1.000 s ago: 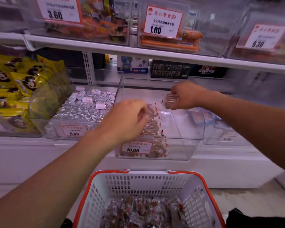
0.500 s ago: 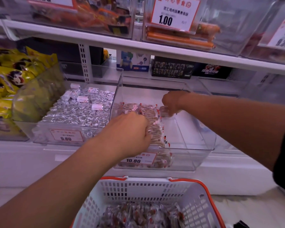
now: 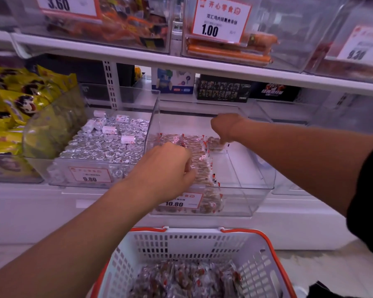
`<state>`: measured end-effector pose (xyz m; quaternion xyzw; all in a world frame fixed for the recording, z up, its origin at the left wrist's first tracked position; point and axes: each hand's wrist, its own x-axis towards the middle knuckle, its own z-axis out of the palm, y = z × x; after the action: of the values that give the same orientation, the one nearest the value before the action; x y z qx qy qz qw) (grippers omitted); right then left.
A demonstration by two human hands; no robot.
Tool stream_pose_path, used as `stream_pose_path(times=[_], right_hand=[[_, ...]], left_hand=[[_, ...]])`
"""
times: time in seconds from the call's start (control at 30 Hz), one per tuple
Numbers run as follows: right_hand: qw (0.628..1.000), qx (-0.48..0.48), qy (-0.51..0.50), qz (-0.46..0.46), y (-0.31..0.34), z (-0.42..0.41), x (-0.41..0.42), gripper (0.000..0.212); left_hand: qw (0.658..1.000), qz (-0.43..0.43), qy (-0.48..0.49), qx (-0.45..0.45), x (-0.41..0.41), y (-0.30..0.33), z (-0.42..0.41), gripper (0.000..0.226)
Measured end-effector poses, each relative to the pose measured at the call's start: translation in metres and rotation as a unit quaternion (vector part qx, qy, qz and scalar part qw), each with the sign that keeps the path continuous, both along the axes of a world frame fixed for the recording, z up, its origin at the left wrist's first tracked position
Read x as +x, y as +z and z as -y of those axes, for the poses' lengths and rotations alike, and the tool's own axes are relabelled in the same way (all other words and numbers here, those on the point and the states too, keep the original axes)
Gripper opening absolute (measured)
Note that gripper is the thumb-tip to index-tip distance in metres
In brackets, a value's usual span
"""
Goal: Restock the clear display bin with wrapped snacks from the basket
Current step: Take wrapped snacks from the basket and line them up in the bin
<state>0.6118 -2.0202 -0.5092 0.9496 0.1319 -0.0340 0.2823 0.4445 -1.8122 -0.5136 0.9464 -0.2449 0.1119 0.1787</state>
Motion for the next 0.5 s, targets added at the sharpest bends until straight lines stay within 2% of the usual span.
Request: stream_pose_path(times=[0.13, 0.2, 0.23, 0.27, 0.33, 0.37, 0.4, 0.43, 0.47, 0.5], right_hand=[[0.995, 0.092, 0.022, 0.034, 0.041, -0.013, -0.048, 0.037], [0.980, 0.173, 0.039, 0.091, 0.058, -0.015, -0.091, 0.026], [0.960, 0.230, 0.061, 0.144, 0.060, -0.013, -0.116, 0.020], [0.926, 0.298, 0.093, 0.213, 0.055, -0.009, -0.143, 0.015], [0.810, 0.444, 0.174, 0.342, 0.025, 0.000, -0.202, 0.022], [0.756, 0.511, 0.186, 0.363, -0.001, 0.000, -0.228, 0.030], [0.726, 0.561, 0.168, 0.359, -0.034, -0.004, -0.249, 0.035], [0.722, 0.588, 0.139, 0.337, -0.073, -0.010, -0.264, 0.036], [0.755, 0.588, 0.095, 0.273, -0.117, -0.014, -0.273, 0.034], [0.805, 0.572, 0.018, 0.152, -0.163, -0.015, -0.280, 0.026]], left_hand=[[0.997, 0.057, -0.048, -0.035, -0.010, 0.013, -0.007, 0.025], [0.990, 0.058, -0.108, -0.073, -0.020, 0.018, -0.013, 0.029], [0.986, 0.037, -0.139, -0.080, -0.026, 0.018, -0.016, 0.030], [0.985, -0.001, -0.160, -0.059, -0.032, 0.015, -0.018, 0.028], [0.979, -0.105, -0.168, 0.053, -0.042, -0.006, -0.016, 0.027], [0.966, -0.163, -0.155, 0.123, -0.047, -0.023, -0.014, 0.029], [0.949, -0.216, -0.132, 0.188, -0.052, -0.041, -0.010, 0.030], [0.931, -0.258, -0.108, 0.236, -0.058, -0.061, -0.007, 0.031], [0.912, -0.300, -0.086, 0.268, -0.065, -0.082, -0.003, 0.030], [0.892, -0.352, -0.065, 0.276, -0.073, -0.105, -0.001, 0.029]])
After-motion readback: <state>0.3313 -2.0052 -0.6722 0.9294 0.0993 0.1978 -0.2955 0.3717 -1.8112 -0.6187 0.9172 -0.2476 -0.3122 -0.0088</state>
